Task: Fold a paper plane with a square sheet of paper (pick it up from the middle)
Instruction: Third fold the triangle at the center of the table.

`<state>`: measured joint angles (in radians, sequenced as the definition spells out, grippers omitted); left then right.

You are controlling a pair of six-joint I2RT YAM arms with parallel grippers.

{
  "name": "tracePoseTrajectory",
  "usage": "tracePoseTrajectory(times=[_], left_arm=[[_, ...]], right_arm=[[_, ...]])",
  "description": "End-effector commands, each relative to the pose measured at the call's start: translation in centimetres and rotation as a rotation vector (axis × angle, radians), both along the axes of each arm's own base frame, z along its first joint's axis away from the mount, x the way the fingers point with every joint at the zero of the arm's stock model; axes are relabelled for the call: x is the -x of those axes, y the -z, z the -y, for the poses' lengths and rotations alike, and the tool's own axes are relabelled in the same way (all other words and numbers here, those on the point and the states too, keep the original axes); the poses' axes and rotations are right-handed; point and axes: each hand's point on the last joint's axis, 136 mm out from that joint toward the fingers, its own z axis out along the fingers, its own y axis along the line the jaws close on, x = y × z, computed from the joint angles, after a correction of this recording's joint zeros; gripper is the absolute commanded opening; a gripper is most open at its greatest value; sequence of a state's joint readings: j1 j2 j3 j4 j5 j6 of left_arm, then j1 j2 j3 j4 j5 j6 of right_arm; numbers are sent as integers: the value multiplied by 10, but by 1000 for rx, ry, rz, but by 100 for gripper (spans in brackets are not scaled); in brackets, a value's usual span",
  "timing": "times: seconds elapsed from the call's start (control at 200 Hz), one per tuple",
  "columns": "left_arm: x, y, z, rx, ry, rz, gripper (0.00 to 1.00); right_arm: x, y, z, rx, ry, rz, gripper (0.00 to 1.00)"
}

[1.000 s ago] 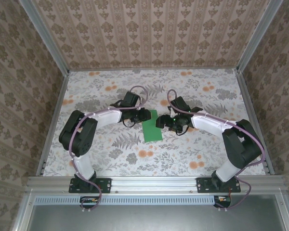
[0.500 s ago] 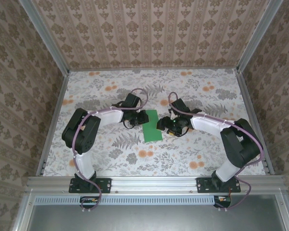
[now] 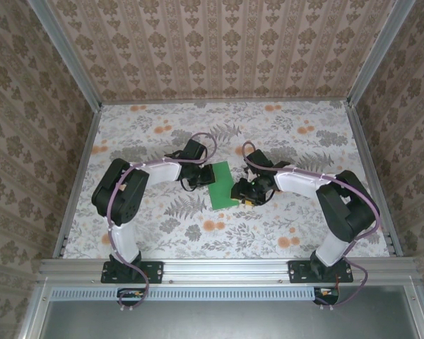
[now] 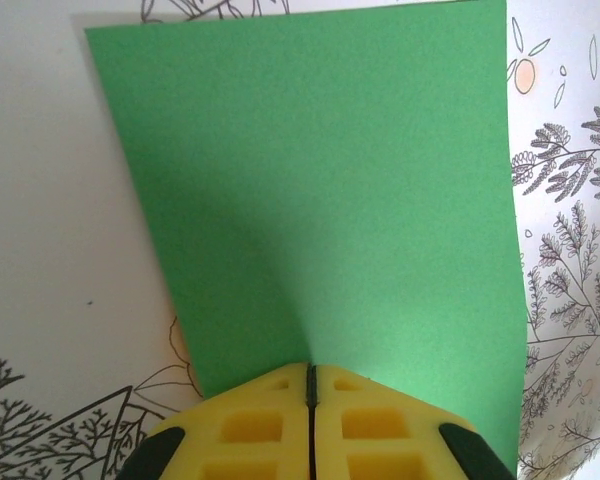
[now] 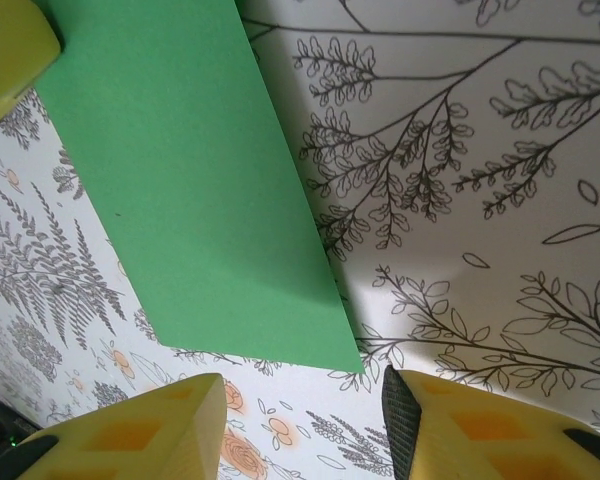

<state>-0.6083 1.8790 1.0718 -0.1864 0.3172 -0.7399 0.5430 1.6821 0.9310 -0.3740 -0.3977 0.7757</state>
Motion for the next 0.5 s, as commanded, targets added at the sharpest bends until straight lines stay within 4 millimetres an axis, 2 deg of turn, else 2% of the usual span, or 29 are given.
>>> tracePoseTrajectory(times=[0.0,0.235,0.495], left_arm=[[19,35,-19,-112,-25,-91,7],[23,41,-24,-133,-34,-108,6],[24,43,-23,-131,-33,-120,6]], right_arm=[[10,7,0,25,-31,-44,48],[9,10,-10,10,-57,-44,48],[3,7,-19,-33,-64,-23,43]])
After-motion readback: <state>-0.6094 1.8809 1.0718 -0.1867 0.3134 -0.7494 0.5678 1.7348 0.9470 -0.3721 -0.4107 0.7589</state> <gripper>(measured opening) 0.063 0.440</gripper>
